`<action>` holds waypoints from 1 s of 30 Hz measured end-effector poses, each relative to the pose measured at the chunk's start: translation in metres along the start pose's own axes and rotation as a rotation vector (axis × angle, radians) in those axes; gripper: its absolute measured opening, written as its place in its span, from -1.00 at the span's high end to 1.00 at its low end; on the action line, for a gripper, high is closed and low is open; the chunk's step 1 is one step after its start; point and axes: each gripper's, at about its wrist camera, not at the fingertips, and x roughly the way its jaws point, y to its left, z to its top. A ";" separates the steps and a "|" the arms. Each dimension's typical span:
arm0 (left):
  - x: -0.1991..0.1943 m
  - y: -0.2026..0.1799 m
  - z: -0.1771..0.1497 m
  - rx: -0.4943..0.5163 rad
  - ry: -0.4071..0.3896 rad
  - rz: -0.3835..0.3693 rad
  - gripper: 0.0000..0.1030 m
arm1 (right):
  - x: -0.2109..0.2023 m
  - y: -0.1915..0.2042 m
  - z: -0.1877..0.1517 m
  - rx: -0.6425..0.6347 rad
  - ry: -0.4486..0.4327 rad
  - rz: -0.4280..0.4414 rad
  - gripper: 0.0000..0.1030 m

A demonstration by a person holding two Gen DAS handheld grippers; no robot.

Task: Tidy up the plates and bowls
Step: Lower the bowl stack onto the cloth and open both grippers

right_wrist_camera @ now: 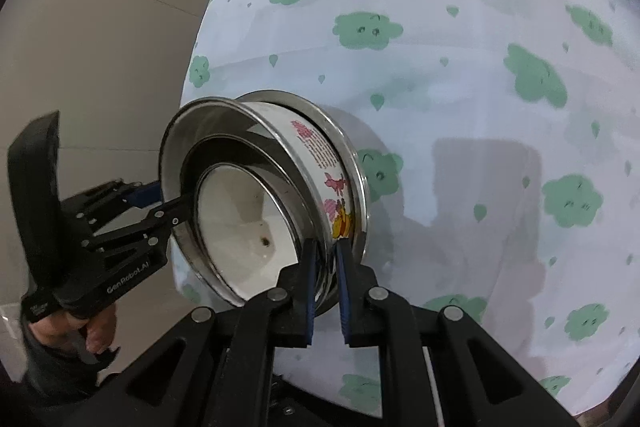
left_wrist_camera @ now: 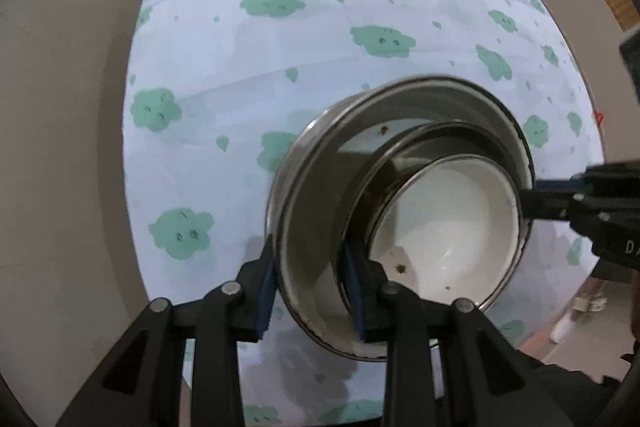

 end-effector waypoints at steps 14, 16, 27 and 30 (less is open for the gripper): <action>-0.049 0.010 -0.015 0.014 -0.238 0.124 -0.46 | -0.048 0.030 -0.015 -0.132 -0.251 -0.191 0.77; -0.060 0.010 -0.019 0.009 -0.277 0.116 -0.46 | -0.053 0.034 -0.020 -0.126 -0.282 -0.201 0.77; -0.100 0.006 -0.051 0.064 -0.408 0.079 -0.47 | -0.087 0.075 -0.080 -0.092 -0.500 -0.282 0.77; -0.112 0.002 -0.062 0.059 -0.419 0.053 -0.47 | -0.095 0.091 -0.101 -0.124 -0.541 -0.308 0.77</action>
